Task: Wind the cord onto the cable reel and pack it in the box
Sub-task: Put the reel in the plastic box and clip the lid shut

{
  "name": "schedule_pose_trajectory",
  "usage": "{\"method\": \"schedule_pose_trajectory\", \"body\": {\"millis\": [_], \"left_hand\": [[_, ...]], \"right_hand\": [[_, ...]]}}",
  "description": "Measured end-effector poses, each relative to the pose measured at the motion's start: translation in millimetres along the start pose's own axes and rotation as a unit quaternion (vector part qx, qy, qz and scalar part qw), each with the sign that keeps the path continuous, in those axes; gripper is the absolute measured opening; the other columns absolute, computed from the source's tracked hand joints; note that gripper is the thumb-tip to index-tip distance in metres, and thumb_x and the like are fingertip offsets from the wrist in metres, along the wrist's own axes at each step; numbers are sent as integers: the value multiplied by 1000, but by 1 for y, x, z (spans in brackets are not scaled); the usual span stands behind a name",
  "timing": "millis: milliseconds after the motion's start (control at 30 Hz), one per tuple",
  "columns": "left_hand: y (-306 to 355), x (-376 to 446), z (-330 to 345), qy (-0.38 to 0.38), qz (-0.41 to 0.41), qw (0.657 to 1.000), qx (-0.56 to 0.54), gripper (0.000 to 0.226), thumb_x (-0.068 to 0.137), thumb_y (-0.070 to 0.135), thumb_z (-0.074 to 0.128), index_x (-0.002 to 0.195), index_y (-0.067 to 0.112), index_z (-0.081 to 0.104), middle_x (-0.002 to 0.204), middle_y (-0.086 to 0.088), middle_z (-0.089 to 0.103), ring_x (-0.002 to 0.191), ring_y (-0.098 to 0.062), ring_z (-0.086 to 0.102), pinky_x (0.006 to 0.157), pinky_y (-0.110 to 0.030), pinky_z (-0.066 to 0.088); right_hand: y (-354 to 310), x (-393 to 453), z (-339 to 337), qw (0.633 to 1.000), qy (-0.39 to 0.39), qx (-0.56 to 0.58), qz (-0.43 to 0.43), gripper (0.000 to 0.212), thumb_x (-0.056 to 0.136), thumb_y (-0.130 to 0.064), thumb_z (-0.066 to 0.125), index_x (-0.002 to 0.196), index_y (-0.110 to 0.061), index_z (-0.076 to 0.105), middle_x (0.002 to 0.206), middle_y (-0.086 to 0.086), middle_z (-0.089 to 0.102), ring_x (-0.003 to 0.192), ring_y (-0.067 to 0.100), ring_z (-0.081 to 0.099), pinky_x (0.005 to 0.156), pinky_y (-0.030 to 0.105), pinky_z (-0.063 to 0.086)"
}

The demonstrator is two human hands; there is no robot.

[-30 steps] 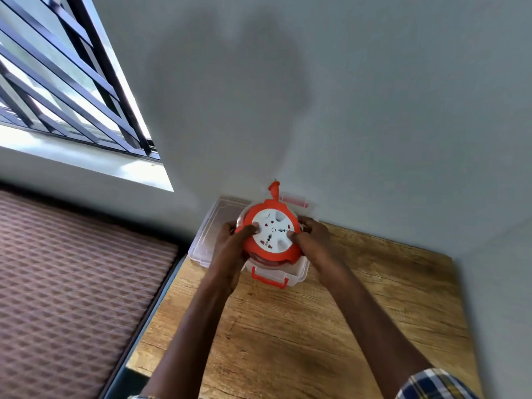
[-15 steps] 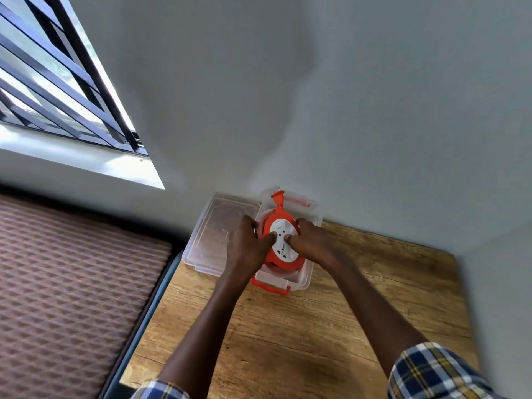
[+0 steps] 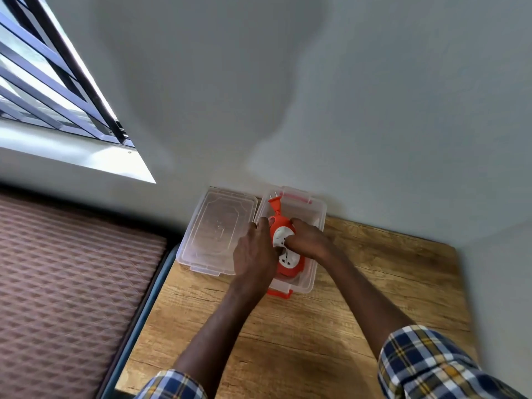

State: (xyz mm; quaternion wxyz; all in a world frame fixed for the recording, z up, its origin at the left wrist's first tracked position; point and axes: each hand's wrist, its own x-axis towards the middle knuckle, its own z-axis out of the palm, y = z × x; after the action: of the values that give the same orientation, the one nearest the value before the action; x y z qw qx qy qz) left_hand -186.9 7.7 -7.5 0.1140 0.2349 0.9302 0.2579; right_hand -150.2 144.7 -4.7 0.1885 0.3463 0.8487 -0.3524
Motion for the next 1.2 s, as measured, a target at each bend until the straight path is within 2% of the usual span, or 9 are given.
{"method": "schedule_pose_trajectory", "body": {"millis": [133,300,567,667,767,867,967,1100,1200], "left_hand": [[0,3,-8,23,-11,998,55,55,94,36,79,140,19,53,126,-12,60,107,-29,66,73,-32,44],[-14,3,-12,55,-33,996,-67,52,96,45,73,133,15,52,126,-10,54,110,-25,54,81,-33,39],[-58,-3,-20,22,-113,983,-144,39,102,47,64,122,14,68,115,-8,74,90,-17,66,63,-26,41],[-84,-8,-24,70,-180,973,-123,46,101,43,65,131,7,64,127,-21,65,107,-32,64,76,-32,45],[-109,-13,-27,83,-261,959,-72,55,99,39,66,139,3,52,139,-27,47,127,-48,47,99,-52,43],[-125,-18,-33,88,-285,953,-58,57,99,41,66,138,4,52,138,-27,48,127,-48,46,102,-53,42],[-128,-21,-35,108,-209,966,-109,41,100,48,63,120,12,67,113,-16,69,109,-36,65,83,-40,47],[-99,-22,-37,-74,-130,967,-205,49,90,72,65,97,24,69,71,0,75,57,-16,74,54,-30,55],[-85,-17,-30,-143,-92,959,-225,28,93,46,75,105,20,69,70,-4,77,52,-18,74,53,-38,64]], "right_hand": [[7,2,9,998,30,-42,-19,62,87,-44,63,143,-24,44,133,6,65,115,29,65,94,47,55],[16,-7,23,956,213,-190,-71,51,86,-34,67,135,-28,55,132,-2,63,123,26,58,106,56,39],[17,-19,10,917,372,-54,-137,43,86,-16,75,127,-21,64,137,3,59,125,24,53,98,43,55],[-2,-26,16,910,341,-26,-236,35,89,-15,71,124,-22,67,130,-2,63,121,18,55,102,32,51],[-32,-27,30,923,269,4,-276,35,88,-14,66,122,-23,66,132,-1,63,123,20,55,105,38,47],[-55,-15,41,931,235,-50,-275,37,85,-15,66,121,-23,68,134,0,63,125,24,56,105,41,46],[-59,9,37,927,202,-187,-256,50,87,-14,60,134,-29,61,154,0,47,143,24,41,114,49,36],[-48,40,20,921,109,-302,-219,42,100,-31,50,136,-50,53,166,-12,23,154,22,17,117,65,11],[-37,45,8,919,107,-317,-207,38,105,-45,39,140,-56,47,165,-17,25,154,20,18,114,67,8]]}}
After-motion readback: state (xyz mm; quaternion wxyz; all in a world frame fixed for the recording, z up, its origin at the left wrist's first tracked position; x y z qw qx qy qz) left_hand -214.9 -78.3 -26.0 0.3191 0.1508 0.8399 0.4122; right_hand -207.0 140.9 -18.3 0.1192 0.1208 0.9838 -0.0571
